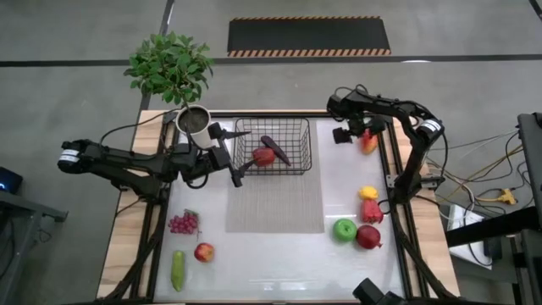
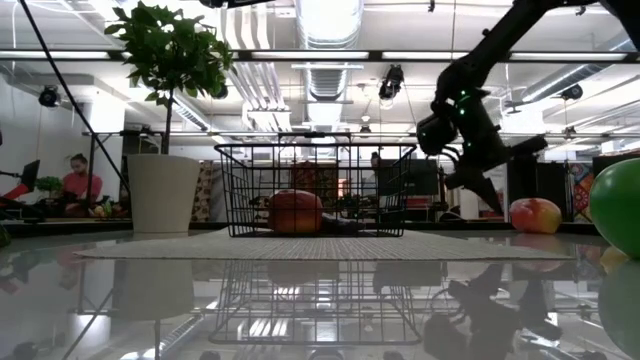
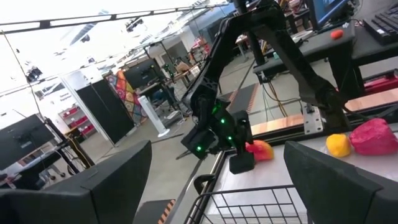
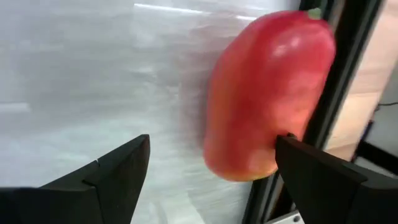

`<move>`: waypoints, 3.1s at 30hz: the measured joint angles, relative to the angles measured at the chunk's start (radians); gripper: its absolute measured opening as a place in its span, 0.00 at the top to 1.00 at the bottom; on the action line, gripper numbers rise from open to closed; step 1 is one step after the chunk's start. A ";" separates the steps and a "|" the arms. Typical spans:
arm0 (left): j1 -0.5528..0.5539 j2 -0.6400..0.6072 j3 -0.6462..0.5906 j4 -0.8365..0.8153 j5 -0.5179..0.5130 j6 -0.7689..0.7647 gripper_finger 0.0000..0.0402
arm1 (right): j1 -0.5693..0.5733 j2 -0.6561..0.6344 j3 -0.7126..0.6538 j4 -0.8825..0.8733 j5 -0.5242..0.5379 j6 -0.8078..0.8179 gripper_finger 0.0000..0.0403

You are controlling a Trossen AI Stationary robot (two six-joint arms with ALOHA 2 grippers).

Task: Build produce basket
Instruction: Put the mango into the wire basket

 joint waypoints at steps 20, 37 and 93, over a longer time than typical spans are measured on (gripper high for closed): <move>0.000 0.000 0.000 0.000 0.000 0.003 0.13 | -0.105 0.057 0.069 -0.075 0.029 0.026 0.19; 0.001 0.000 -0.001 0.000 0.000 0.030 0.13 | -0.126 0.241 0.097 -0.141 0.043 -0.037 0.19; 0.007 0.088 -0.002 0.076 0.252 -0.107 0.13 | 0.725 -0.516 -0.076 0.762 -0.176 -0.536 0.40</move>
